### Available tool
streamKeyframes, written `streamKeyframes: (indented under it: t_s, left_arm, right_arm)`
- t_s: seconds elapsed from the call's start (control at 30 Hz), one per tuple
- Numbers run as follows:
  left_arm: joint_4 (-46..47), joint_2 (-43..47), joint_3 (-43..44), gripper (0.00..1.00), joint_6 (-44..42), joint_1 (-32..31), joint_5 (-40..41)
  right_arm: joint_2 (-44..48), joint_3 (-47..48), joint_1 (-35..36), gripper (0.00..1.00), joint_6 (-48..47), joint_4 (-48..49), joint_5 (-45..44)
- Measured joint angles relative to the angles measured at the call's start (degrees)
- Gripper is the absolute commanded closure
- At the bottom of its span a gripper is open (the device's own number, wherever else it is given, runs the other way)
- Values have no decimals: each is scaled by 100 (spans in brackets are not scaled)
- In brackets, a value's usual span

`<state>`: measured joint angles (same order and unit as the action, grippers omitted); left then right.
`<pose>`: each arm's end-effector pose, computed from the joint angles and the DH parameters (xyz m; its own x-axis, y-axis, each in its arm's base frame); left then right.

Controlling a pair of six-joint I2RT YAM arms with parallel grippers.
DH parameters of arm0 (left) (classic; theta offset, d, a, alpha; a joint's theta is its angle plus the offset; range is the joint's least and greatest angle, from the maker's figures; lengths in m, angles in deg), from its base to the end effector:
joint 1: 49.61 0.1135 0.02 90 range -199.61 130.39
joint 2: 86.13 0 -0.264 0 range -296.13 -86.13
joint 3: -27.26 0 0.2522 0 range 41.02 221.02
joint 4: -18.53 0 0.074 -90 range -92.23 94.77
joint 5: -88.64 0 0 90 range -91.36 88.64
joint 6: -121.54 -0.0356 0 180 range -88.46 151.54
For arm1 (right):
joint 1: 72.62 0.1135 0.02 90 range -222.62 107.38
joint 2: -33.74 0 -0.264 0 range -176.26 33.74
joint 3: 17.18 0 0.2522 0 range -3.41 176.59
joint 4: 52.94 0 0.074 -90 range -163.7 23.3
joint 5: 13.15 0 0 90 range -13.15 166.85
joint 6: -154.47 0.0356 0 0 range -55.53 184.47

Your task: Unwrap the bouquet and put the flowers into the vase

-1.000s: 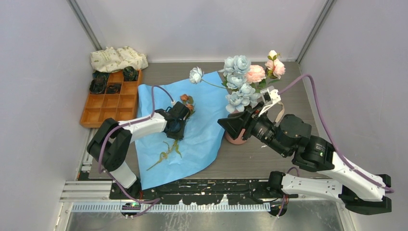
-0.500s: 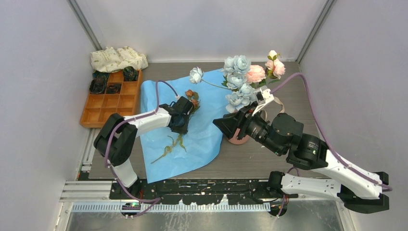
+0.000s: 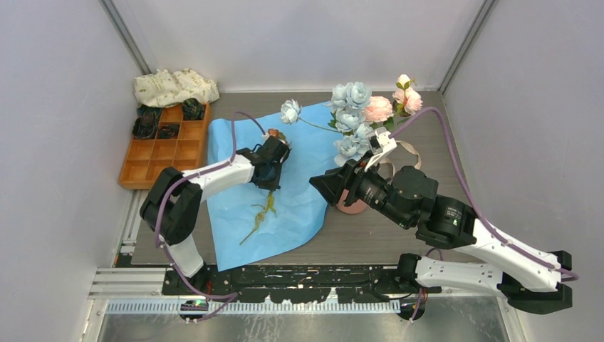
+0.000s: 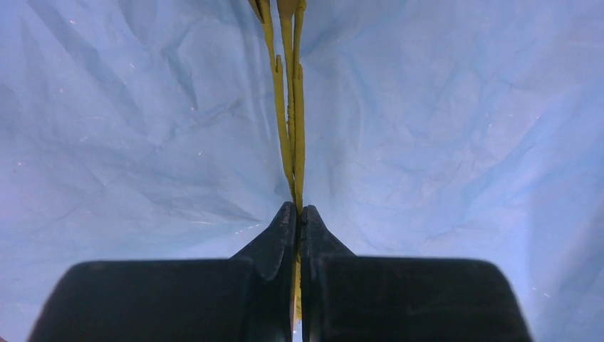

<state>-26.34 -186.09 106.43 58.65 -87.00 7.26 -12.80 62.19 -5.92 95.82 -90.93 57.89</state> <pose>0.2785 -0.2061 0.1845 -0.8956 0.1174 -0.4291 0.1608 0.9848 -0.0663 0.0729 0.1401 0.4322 -0.4157 0.2787 -0.8657 -0.6140 0.6163 0.4932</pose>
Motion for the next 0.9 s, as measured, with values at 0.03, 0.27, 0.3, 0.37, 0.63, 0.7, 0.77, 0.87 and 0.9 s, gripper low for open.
streamKeyframes:
  t_s: [0.03, 0.27, 0.3, 0.37, 0.63, 0.7, 0.77, 0.87, 0.9]
  left_arm:
    - [0, 0, 33, 100, -13, 0, 24]
    - [-133, 382, 55, 100, 44, 0, 286]
    - [-157, 566, 55, 100, 66, 0, 337]
    - [-190, 1016, 57, 100, 98, 0, 431]
    - [-7, 3235, 90, 100, 116, 0, 623]
    - [170, 3805, 98, 100, 107, 0, 634]
    - [382, 4315, 125, 100, 85, 0, 605]
    - [732, 4852, 293, 100, 63, 0, 378]
    - [833, 4913, 361, 100, 66, 0, 282]
  right_arm:
    - [-9, 0, 0, 40, 0, 4, 0]
    - [-37, 0, 0, 40, 0, 26, 0]
    - [-35, 0, 0, 40, 0, 31, 0]
    - [-33, 0, 0, 40, 0, 46, 0]
    - [61, 2, 0, 40, -26, 48, -4]
    - [136, 31, 0, 40, -68, -31, -31]
    - [245, 85, 0, 40, -118, -151, -116]
    - [549, 105, 0, 39, -177, -315, -396]
    - [686, 109, 0, 39, -199, -385, -511]
